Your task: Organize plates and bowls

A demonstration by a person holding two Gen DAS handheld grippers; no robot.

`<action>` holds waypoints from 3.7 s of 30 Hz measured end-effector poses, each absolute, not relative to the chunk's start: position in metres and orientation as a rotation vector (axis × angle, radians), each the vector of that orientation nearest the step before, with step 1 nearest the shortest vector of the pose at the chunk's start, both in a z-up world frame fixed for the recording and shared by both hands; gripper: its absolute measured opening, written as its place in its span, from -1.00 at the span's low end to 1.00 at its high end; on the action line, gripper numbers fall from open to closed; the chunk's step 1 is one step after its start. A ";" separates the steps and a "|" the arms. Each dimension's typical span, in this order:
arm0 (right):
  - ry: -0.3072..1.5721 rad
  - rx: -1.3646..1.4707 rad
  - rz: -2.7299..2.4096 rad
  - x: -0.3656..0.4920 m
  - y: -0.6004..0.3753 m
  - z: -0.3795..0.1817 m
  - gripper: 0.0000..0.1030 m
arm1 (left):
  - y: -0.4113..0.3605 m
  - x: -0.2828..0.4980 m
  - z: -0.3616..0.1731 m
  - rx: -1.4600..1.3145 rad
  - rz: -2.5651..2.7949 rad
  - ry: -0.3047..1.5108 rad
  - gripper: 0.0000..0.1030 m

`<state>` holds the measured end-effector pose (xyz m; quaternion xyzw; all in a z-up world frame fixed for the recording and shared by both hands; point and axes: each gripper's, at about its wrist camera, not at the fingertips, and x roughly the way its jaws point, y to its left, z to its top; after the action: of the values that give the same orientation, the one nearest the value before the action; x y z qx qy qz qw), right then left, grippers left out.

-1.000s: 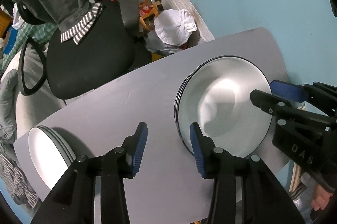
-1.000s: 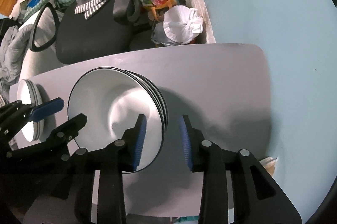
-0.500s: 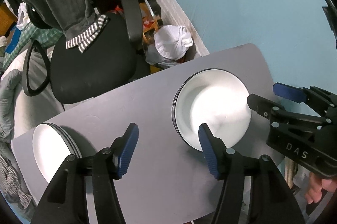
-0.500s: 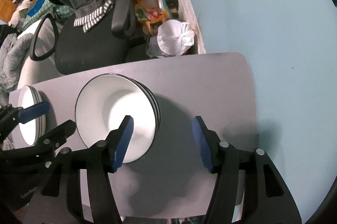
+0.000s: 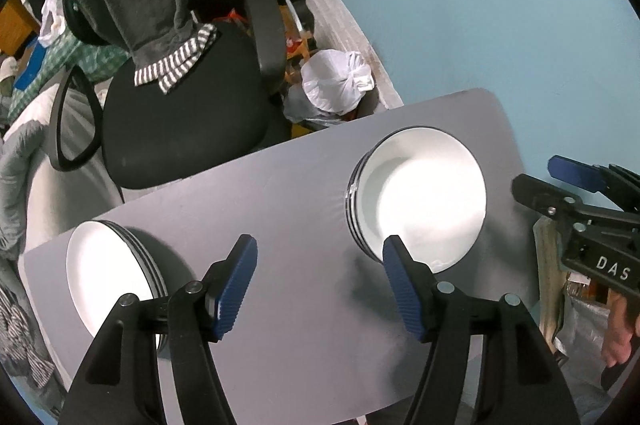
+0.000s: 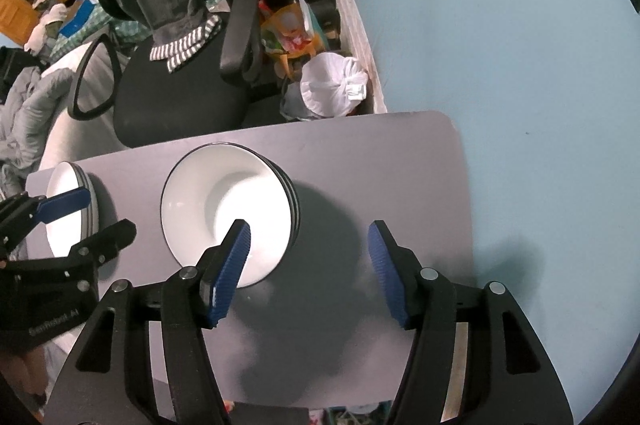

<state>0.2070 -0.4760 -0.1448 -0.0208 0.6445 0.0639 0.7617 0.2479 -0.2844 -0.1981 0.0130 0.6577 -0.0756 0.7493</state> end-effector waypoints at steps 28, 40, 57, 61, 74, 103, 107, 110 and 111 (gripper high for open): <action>1.549 0.035 0.247 0.231 -0.492 -0.202 0.22 | -0.287 0.274 -0.256 -0.125 -0.189 1.579 0.32; 1.589 0.090 0.338 0.242 -0.488 -0.228 0.22 | -0.286 0.284 -0.285 -0.218 -0.183 1.649 0.32; 1.646 0.205 0.445 0.250 -0.489 -0.245 -0.39 | -0.273 0.284 -0.299 -0.410 -0.213 1.686 -0.03; 1.650 0.209 0.461 0.250 -0.488 -0.245 -0.49 | -0.274 0.283 -0.296 -0.416 -0.231 1.690 -0.31; 1.646 0.186 0.481 0.250 -0.486 -0.245 -0.49 | -0.273 0.285 -0.296 -0.430 -0.262 1.695 -0.48; 1.728 0.196 0.412 0.250 -0.486 -0.246 -0.63 | -0.279 0.282 -0.295 -0.405 -0.266 1.674 -0.48; 1.708 0.170 0.414 0.247 -0.484 -0.244 -0.63 | -0.279 0.282 -0.294 -0.393 -0.272 1.666 -0.49; 1.701 0.167 0.405 0.246 -0.483 -0.244 -0.64 | -0.280 0.282 -0.294 -0.389 -0.275 1.668 -0.49; 1.699 0.170 0.404 0.246 -0.483 -0.244 -0.64 | -0.278 0.281 -0.293 -0.389 -0.276 1.669 -0.48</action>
<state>0.2462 -0.4832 -0.2437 0.0745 0.7446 0.1773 0.6393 0.2808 -0.2777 -0.2927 -0.1709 0.7336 -0.1215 0.6464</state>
